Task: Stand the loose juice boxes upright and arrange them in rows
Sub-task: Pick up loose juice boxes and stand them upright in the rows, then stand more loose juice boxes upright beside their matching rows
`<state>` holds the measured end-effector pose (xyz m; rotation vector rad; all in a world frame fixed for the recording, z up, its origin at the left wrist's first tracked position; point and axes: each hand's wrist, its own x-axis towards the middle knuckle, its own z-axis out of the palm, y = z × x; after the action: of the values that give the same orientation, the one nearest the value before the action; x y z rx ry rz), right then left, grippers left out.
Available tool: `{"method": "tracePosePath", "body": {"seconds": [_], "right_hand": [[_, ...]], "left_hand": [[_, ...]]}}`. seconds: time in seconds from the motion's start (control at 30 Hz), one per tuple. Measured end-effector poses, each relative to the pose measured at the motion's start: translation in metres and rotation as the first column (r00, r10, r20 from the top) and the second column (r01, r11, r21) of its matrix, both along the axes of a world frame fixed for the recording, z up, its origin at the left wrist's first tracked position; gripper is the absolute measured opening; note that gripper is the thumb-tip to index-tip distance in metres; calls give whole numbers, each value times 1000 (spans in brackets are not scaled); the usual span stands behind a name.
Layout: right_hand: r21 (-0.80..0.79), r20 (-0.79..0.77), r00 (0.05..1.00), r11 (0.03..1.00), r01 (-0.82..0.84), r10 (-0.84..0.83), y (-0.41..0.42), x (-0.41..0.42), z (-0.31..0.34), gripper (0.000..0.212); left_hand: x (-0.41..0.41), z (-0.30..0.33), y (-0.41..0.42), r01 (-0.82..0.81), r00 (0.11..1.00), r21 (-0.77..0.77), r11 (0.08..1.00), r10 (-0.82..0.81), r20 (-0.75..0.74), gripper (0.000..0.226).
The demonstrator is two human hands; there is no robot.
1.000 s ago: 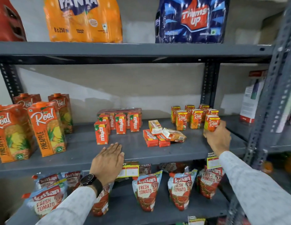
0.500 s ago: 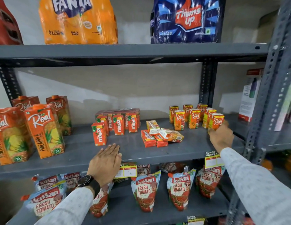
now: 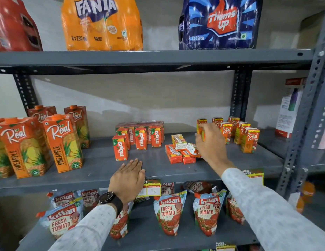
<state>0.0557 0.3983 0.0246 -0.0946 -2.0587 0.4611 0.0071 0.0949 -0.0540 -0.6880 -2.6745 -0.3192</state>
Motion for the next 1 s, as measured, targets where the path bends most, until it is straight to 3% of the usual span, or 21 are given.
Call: {"method": "tracePosePath", "body": {"seconds": [0.1,0.27,0.4,0.73,0.9,1.0], "right_hand": [[222,125,992,974,-36,8,-42,-7,-2,21],[496,276,913,858,132,-300,-79,-8,-22,40],[500,356,837,841,206,-417,-90,-6,-37,41],[371,330,906,919,133,-264,-98,-14,-40,23],[424,313,825,847,322,-470,-99,-16,-39,67],[451,348,775,819,355,-528,-101,-19,-40,71]], "left_hand": [[1,1,-2,2,1000,4,1000,-2,-8,56],[1,1,-4,3,1000,11,1000,-3,-19,56],[2,0,-2,2,999,9,1000,-2,-33,56],[-2,-3,-3,7,1000,8,1000,-7,-28,60],[-2,-3,-4,12,1000,9,1000,-12,-25,64],[-2,-3,-4,12,1000,13,1000,-12,-23,67]]}}
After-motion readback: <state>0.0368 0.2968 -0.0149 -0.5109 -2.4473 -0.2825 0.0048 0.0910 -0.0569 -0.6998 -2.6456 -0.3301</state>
